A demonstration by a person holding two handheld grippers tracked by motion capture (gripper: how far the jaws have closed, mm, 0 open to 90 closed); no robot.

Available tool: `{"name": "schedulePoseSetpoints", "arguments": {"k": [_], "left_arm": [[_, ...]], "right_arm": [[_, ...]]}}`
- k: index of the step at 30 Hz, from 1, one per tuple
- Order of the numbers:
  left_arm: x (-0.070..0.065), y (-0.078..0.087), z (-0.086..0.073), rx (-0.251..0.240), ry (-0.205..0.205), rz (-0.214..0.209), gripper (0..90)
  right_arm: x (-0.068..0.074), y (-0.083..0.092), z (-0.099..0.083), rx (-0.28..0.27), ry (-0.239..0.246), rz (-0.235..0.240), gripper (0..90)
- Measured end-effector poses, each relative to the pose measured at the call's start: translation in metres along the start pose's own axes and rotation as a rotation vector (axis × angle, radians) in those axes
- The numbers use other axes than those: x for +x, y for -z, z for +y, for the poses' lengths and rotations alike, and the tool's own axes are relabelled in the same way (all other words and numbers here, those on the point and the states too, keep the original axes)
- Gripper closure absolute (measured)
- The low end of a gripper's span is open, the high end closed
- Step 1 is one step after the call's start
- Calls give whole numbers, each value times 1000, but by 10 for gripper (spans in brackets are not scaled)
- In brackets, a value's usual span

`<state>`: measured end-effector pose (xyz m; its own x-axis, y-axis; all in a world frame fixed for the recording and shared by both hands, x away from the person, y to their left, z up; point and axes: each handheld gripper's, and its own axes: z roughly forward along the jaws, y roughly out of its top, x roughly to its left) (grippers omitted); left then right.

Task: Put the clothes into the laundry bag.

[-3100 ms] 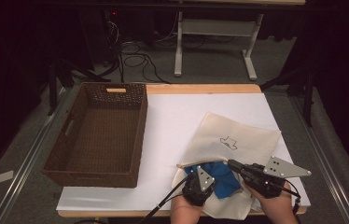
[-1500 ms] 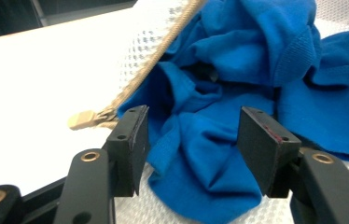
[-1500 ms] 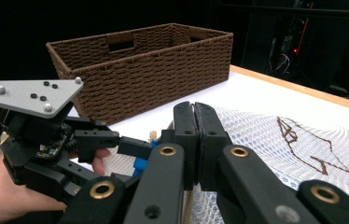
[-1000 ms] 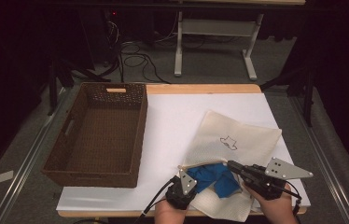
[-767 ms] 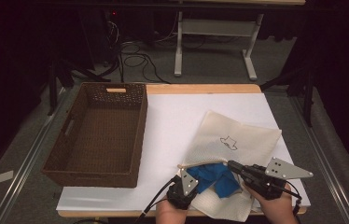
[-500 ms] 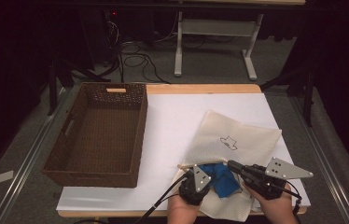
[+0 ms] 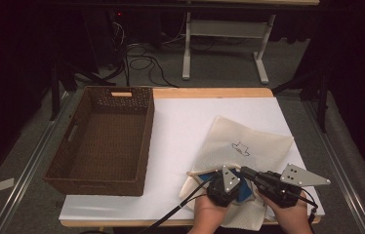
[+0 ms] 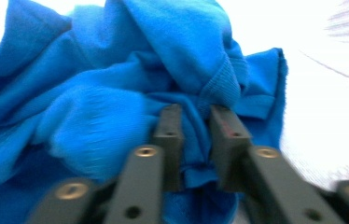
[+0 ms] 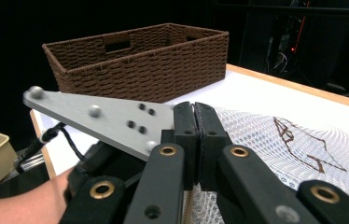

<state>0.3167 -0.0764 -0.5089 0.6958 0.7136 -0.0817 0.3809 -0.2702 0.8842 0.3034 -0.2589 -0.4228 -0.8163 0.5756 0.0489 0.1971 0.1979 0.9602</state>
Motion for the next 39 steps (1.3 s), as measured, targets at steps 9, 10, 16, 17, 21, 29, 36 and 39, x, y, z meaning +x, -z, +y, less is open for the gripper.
{"name": "schedulePoseSetpoints", "arguments": {"k": [9,10,16,17,21,29,36,39], "left_arm": [[7,38,-12,-40,-2,-17,488],[7,41,-13,-43,-3,-17,473],[14,63,-20,-56,-6,-15,451],[16,67,-20,-57,-1,-17,451],[24,80,-21,-37,-14,-6,475],[23,47,-41,156,13,-1,440],[24,47,-28,135,16,53,849],[21,41,-17,88,23,47,854]], "right_arm": [[0,-1,-1,9,2,-8,900],[0,-1,-2,8,3,-8,900],[0,0,-2,11,-3,-12,900],[0,0,-2,12,-2,-12,900],[1,-1,-3,13,-4,-9,900],[2,-1,-2,11,4,-4,900],[1,-1,-3,13,-3,-7,900],[1,-2,-3,13,3,-7,900]]}}
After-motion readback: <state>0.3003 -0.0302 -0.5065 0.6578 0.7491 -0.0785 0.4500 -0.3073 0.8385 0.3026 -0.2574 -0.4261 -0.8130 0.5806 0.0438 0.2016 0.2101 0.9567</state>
